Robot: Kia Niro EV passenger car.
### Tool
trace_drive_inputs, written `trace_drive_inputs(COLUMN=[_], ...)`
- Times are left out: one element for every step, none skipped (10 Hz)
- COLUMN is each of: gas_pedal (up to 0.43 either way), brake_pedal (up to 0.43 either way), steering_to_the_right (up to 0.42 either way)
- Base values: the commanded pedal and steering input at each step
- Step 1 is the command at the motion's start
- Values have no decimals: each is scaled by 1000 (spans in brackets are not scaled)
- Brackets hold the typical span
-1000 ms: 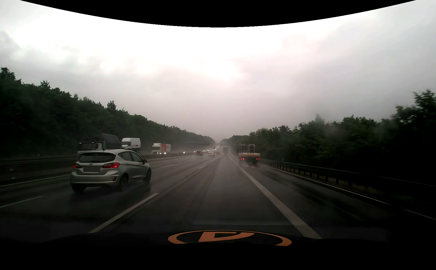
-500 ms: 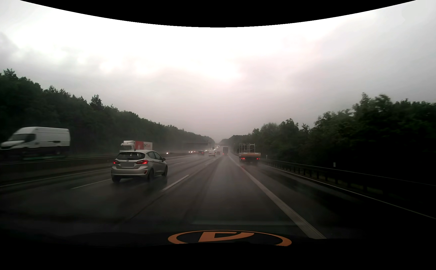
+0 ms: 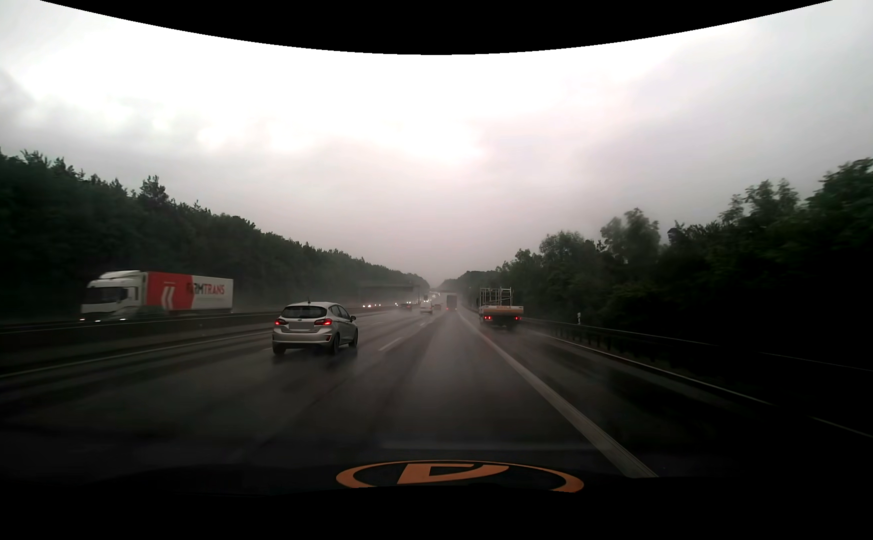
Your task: Follow the waypoints while adhering to traffic rules and regulations
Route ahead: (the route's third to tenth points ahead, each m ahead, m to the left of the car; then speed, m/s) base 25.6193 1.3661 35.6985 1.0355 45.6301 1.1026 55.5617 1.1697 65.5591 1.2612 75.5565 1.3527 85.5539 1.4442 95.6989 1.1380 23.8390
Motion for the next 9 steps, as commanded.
trace_drive_inputs(gas_pedal=[47, 47, 47, 47, 47, 47, 47, 47, 47], brake_pedal=[0, 0, 0, 0, 0, 0, 0, 0, 0], steering_to_the_right=[0, 0, 0, 1, 1, 0, 0, 0, 0])
